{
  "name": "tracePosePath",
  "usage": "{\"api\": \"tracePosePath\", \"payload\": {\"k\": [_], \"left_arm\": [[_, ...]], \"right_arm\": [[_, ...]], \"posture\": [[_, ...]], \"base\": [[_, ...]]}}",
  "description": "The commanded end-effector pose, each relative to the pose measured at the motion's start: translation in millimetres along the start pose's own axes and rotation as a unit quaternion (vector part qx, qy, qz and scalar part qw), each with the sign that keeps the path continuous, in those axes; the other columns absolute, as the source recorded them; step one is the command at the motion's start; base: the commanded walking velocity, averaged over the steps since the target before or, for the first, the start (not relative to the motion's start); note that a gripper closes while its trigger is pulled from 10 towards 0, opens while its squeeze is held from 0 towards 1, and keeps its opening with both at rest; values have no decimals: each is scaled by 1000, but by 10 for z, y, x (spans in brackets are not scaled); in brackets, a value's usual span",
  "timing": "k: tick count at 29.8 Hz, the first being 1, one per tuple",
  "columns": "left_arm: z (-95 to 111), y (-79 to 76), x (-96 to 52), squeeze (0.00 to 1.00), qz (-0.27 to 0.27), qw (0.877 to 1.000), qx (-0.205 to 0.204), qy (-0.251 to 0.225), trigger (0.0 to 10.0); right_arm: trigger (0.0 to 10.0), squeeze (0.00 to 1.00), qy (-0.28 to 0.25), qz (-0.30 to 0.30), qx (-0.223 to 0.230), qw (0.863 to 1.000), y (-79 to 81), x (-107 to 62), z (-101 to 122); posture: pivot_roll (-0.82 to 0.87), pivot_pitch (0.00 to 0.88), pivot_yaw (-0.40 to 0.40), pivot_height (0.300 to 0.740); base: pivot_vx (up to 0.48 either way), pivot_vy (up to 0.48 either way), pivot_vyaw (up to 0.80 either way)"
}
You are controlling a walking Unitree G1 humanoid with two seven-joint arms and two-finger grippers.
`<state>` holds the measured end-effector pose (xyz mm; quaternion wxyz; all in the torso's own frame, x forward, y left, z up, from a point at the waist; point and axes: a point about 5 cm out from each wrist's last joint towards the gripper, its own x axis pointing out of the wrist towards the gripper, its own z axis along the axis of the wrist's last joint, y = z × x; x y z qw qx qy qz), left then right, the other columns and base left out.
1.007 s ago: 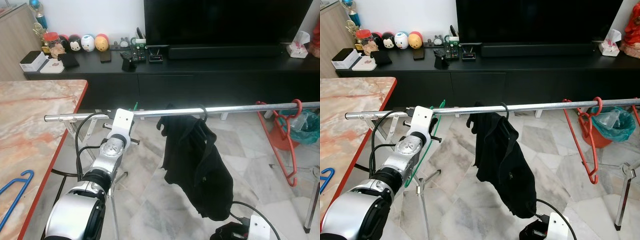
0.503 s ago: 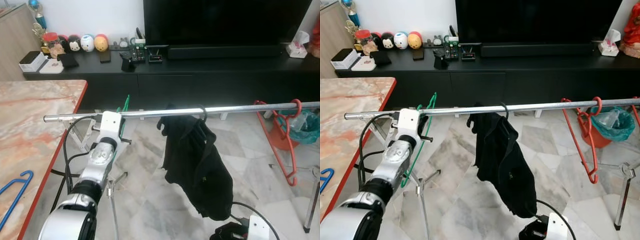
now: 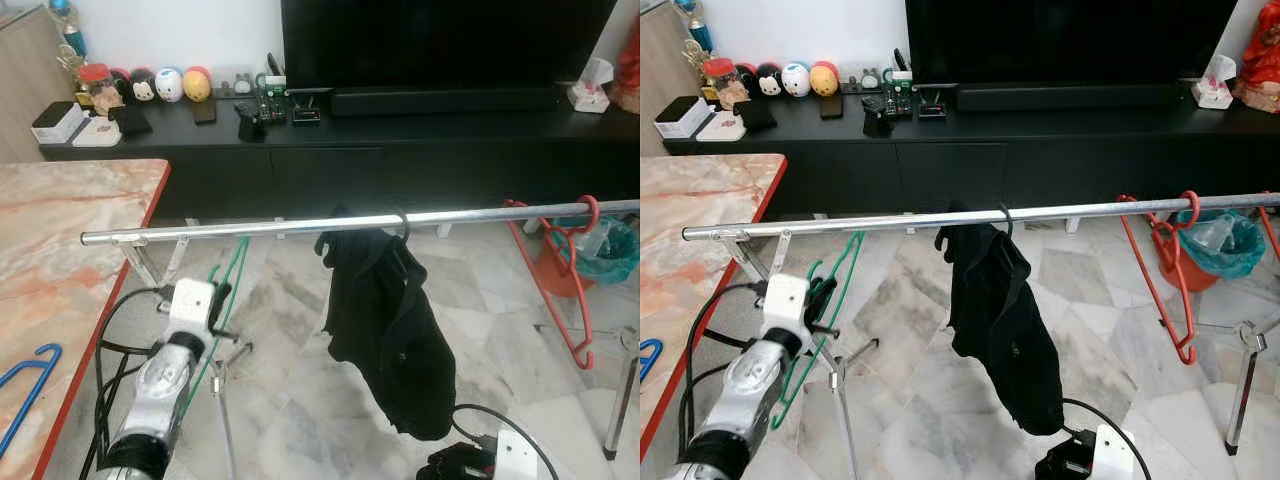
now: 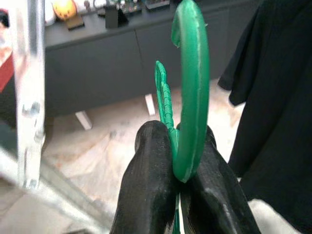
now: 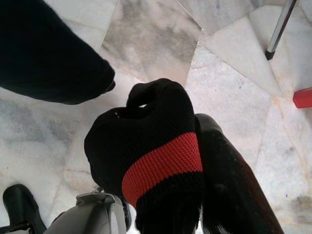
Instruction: Hang hanger
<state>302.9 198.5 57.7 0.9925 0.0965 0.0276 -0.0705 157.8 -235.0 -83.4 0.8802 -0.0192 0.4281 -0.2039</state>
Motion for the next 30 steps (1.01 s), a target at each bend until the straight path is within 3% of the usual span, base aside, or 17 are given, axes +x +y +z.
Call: {"api": "tracePosePath", "payload": {"k": [1, 6, 7, 10, 13, 14, 20, 25, 30], "left_arm": [[-148, 11, -64, 0, 1, 999, 7, 33, 10000], [-434, -58, -201, 0, -4, 994, 11, 105, 10000], [-590, -95, -280, 0, -6, 988, 5, 151, 10000], [-813, -149, -423, 0, -10, 975, -5, 222, 10000], [-913, -173, -508, 0, -15, 967, -4, 253, 10000], [-1062, -175, -654, 0, -5, 954, -7, 301, 10000], [-1309, -161, -973, 0, 22, 923, -20, 383, 10000], [-1401, -157, -1134, 0, 29, 913, -30, 406, 10000], [-1390, -158, -1117, 0, 30, 915, -33, 402, 10000]], "right_arm": [[10000, 0, -2, 1, -4, 1000, -1, -4, -7], [10000, 0, -1, 1, -3, 1000, 11, -8, -16], [10000, 0, -1, 2, -3, 1000, 13, -9, -20], [10000, 0, 0, 0, -2, 1000, 5, -12, -31], [10000, 0, 1, 0, -2, 1000, 1, -13, -38], [10000, 0, 2, 0, -3, 1000, -1, -15, -44], [10000, 0, 2, 4, -9, 1000, 14, -19, -54], [10000, 0, 1, 5, -10, 1000, 18, -18, -46], [10000, 0, 1, 6, -12, 1000, 22, -19, -52]], "posture": [[8, 18, 23, 740], [4, 11, 30, 740], [-1, 7, 32, 740], [-2, 0, 36, 740], [-3, 0, 37, 740], [-6, 0, 39, 740], [-12, 0, 41, 740], [-10, 0, 38, 740], [-2, 2, 37, 740]], "base": [[0, 0, 0], [0, 0, 0], [0, 0, 0], [0, 0, 0], [0, 0, 0], [0, 0, 0], [0, 0, 0], [0, 0, 0], [-247, 0, 0]]}}
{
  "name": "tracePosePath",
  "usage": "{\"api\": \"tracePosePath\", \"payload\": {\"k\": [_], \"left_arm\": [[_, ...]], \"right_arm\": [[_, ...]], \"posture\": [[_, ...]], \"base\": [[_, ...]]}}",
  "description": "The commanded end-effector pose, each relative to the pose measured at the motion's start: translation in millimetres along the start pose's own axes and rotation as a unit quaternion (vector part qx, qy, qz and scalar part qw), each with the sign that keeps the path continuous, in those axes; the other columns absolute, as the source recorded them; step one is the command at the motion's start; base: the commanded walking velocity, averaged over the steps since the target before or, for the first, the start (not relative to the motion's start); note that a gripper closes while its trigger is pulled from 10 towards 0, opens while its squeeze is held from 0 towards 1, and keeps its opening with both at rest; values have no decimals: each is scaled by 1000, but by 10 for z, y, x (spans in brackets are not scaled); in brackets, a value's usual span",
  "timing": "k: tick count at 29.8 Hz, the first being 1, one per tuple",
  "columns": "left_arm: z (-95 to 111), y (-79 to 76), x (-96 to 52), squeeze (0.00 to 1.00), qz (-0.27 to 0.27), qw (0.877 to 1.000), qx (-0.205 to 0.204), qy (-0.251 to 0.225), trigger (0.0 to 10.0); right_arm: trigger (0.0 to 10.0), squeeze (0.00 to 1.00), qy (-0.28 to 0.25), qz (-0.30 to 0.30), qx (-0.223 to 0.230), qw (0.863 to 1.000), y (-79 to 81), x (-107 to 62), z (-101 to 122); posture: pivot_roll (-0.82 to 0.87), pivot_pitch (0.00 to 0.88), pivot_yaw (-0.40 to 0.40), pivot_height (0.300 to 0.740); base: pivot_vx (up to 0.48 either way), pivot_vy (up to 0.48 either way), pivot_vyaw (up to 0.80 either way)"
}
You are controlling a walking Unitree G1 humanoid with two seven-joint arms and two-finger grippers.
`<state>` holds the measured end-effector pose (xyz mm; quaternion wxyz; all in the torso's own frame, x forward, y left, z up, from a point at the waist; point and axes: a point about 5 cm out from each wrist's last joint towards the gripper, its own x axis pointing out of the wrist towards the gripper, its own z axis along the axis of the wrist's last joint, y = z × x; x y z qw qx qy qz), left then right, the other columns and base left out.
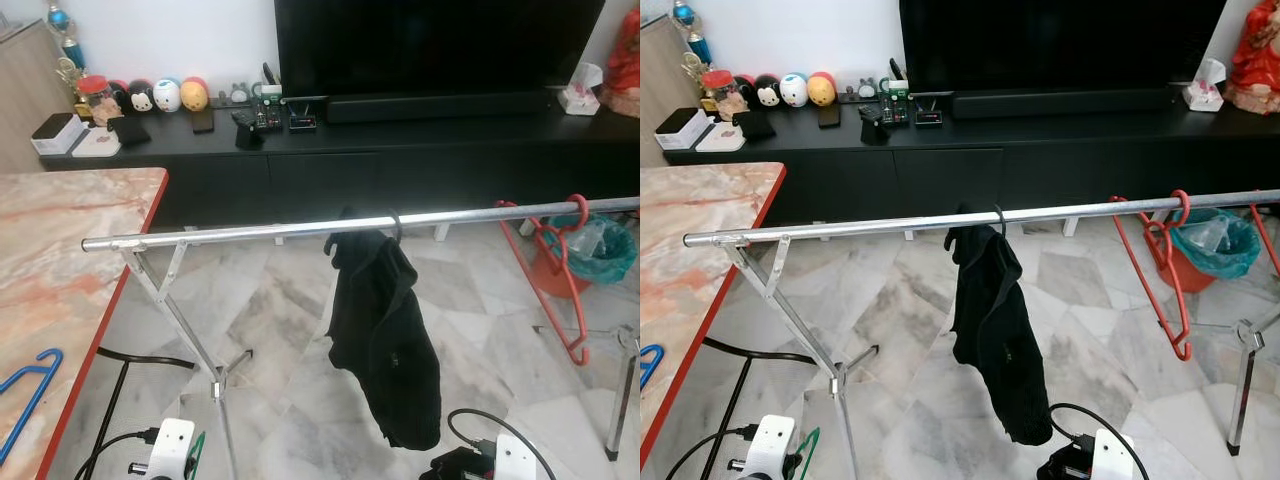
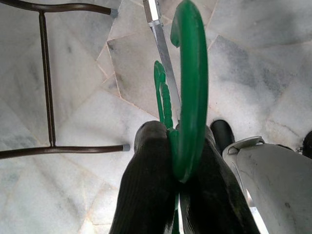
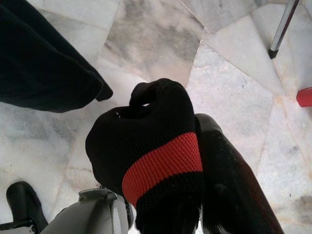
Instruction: Hang hanger
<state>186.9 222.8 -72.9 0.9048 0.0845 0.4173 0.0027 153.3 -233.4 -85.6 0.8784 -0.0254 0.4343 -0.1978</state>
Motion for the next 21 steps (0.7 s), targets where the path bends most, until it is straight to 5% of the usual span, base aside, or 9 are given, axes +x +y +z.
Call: {"api": "tracePosePath", "payload": {"k": [1, 21], "left_arm": [[-28, 22, -7, 0, 2, 1000, -1, 7, 10000], [65, -38, 21, 0, -6, 1000, 3, -7, 10000]], "right_arm": [[10000, 0, -3, 4, -3, 1000, 19, -5, -1], [10000, 0, -5, 4, -5, 1000, 24, -6, -1]], "posture": [[-2, 2, 37, 740], [-7, 23, 48, 740]], "base": [[-251, 0, 0], [-267, 0, 0]]}}
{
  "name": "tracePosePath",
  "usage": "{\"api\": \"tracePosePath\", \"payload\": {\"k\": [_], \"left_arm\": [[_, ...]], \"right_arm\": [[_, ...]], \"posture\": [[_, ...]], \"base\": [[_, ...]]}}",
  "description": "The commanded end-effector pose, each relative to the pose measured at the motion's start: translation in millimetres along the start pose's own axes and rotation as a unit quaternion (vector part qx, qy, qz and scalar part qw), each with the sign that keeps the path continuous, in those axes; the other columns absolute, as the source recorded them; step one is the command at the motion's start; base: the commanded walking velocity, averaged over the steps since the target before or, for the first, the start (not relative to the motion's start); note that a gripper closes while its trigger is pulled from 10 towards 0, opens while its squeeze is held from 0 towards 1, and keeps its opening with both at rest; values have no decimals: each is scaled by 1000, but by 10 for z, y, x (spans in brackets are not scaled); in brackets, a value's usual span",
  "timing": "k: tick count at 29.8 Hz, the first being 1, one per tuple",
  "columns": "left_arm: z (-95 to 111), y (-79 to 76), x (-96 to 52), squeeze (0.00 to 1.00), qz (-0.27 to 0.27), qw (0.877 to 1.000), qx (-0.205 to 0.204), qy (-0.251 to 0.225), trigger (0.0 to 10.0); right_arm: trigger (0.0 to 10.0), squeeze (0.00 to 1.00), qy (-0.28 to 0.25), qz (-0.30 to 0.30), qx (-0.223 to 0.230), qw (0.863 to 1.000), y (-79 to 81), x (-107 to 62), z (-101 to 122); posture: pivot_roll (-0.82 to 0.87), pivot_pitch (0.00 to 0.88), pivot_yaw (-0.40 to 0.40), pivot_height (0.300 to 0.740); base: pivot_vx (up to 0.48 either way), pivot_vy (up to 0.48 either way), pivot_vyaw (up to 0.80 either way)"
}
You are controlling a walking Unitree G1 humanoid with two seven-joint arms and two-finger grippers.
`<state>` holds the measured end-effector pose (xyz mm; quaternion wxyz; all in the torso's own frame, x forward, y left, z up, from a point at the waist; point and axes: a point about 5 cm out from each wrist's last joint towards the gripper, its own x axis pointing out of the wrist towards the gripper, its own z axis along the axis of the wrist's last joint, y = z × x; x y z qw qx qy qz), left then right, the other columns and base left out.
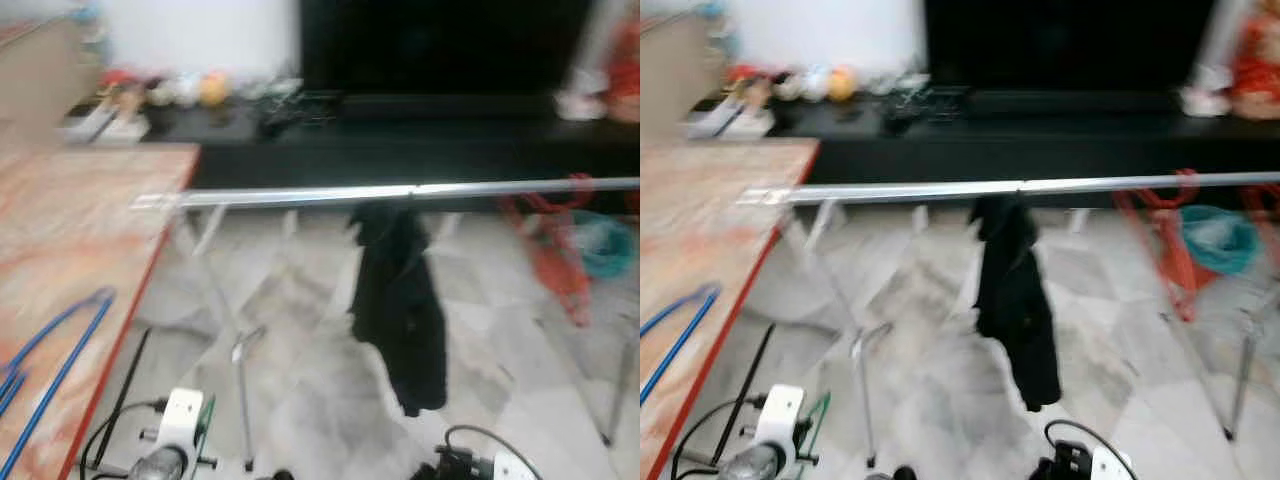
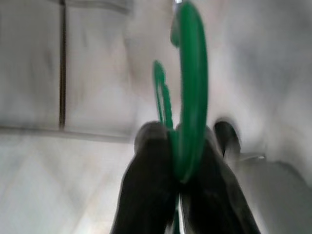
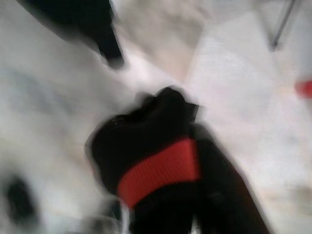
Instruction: Hang hanger
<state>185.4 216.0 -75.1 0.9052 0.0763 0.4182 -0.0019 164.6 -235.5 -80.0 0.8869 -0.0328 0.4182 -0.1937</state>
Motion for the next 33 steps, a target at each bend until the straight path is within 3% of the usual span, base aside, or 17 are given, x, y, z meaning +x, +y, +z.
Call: {"api": "tracePosePath", "payload": {"k": [1, 33], "left_arm": [[83, 30, 19, 0, 1, 1000, 8, -8, 10000], [146, -34, 38, 0, -16, 1000, 9, -19, 10000]], "right_arm": [[10000, 0, 14, 3, 0, 1000, 21, -39, -123], [10000, 0, -3, 5, 4, 1000, 76, -19, -19]], "posture": [[-7, 23, 48, 740], [-3, 0, 60, 740]], "base": [[-266, 0, 0], [-270, 0, 0]]}}
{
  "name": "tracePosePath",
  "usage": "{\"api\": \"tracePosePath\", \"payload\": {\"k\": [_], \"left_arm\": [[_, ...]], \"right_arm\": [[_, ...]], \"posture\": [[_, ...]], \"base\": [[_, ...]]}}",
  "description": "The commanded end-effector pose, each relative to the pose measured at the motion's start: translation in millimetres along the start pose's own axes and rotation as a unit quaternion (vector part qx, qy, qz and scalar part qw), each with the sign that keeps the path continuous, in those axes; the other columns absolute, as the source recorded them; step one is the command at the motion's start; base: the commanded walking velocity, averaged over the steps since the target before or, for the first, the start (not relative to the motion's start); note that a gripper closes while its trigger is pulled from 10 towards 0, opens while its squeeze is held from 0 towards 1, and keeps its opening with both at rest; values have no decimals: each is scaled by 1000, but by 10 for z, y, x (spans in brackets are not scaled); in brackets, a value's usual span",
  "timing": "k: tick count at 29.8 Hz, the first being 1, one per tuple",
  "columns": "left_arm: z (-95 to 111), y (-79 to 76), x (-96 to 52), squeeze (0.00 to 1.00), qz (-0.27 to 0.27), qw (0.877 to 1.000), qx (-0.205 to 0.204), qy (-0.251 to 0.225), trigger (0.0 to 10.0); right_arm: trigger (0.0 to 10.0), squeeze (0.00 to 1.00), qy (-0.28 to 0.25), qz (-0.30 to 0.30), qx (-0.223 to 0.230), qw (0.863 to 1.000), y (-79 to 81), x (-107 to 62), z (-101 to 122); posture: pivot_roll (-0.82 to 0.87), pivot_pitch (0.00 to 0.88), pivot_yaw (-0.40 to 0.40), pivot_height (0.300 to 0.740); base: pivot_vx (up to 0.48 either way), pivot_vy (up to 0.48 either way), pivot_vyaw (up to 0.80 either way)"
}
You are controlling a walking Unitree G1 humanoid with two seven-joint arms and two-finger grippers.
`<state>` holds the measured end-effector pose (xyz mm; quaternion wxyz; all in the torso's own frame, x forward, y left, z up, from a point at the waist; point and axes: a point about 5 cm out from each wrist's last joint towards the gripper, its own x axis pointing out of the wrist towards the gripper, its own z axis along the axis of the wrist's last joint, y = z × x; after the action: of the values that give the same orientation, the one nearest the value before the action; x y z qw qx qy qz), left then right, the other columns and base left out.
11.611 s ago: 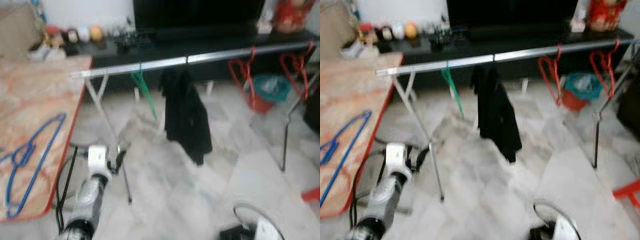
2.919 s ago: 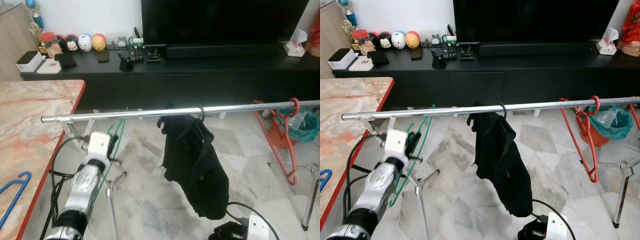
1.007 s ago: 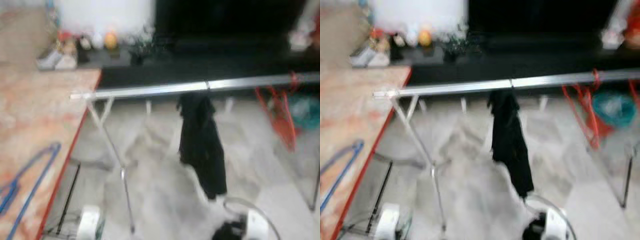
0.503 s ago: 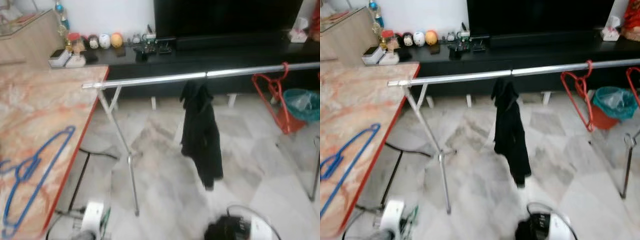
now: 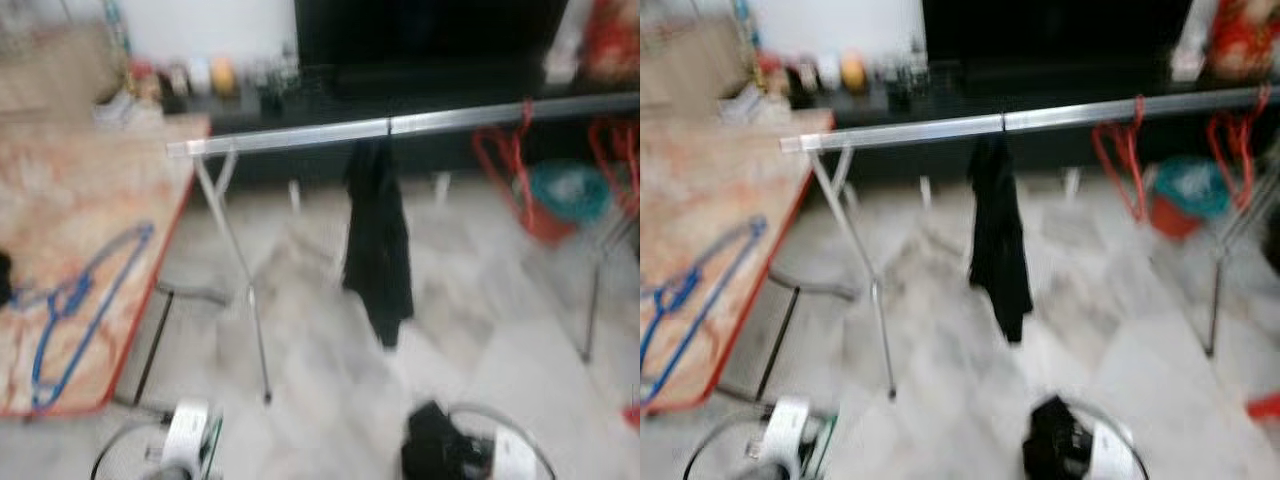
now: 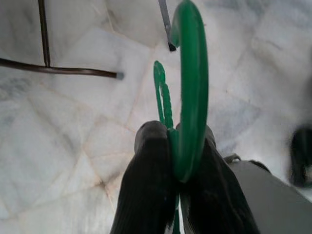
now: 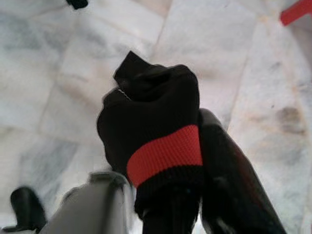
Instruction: Hang hanger
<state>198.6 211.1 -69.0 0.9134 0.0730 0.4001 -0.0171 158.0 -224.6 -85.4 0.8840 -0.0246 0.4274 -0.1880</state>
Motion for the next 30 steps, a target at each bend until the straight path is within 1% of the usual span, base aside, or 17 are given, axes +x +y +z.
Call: {"api": "tracePosePath", "payload": {"k": [1, 5, 11, 13, 15, 30], "left_arm": [[1, -3, 1, 0, -3, 1000, 6, 2, 10000], [14, -1, 5, 0, -4, 1000, 6, 1, 10000], [67, -10, 20, 0, -8, 1000, 5, -6, 10000], [71, -11, 21, 0, -8, 1000, 5, -6, 10000], [90, -18, 26, 0, -9, 1000, 4, -10, 10000], [111, -27, 30, 0, -11, 1000, -3, -16, 10000]], "right_arm": [[10000, 0, -15, -2, 2, 1000, -12, 20, 83], [10000, 0, -22, 0, -2, 1000, 3, 28, 127], [10000, 0, -51, 1, 2, 999, 12, 61, 306], [10000, 0, -52, 1, 2, 999, 12, 63, 313], [10000, 0, -59, 0, 3, 998, 6, 72, 365], [10000, 0, -66, 6, -1, 998, 40, 73, 402]], "posture": [[-3, 0, 59, 740], [-5, 0, 61, 740], [-5, 0, 62, 740], [-5, 0, 62, 740], [-5, 0, 60, 740], [2, 0, 55, 740]], "base": [[-270, 0, 0], [-270, 0, 0], [-270, 0, 0], [-270, 0, 0], [-270, 0, 0], [-269, 0, 0]]}}
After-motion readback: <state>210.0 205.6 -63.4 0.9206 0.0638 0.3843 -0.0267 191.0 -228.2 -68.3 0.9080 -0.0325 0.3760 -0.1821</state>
